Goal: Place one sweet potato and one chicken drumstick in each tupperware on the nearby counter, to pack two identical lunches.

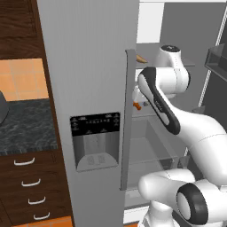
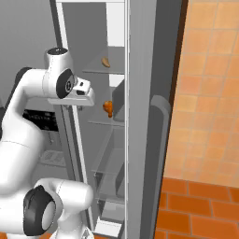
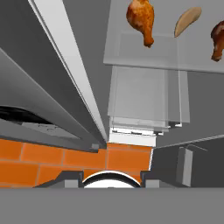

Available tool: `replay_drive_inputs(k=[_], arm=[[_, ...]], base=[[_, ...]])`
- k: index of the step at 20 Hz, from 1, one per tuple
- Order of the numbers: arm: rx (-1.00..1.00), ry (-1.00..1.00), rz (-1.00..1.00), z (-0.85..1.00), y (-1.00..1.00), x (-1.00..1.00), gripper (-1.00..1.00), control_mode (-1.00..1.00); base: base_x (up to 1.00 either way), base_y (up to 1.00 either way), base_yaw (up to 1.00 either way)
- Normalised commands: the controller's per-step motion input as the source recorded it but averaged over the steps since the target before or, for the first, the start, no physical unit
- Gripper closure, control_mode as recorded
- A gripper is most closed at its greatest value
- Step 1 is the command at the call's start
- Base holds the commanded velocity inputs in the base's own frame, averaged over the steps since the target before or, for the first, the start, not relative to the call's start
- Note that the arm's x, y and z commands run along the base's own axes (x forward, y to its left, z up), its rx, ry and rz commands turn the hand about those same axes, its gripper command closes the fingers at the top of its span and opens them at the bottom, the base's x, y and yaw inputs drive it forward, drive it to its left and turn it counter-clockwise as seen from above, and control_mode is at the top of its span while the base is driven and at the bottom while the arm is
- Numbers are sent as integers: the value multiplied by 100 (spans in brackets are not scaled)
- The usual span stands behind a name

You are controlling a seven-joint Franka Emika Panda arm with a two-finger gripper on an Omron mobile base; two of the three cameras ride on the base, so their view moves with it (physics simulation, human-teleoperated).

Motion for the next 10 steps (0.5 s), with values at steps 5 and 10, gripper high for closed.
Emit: replay_drive_inputs(k=[5, 10], arm=[[2, -8, -4, -31, -31, -19, -100, -100], [3, -1, -14, -26, -90, 0, -100, -100]], base=[[0, 0, 0], [0, 0, 0]])
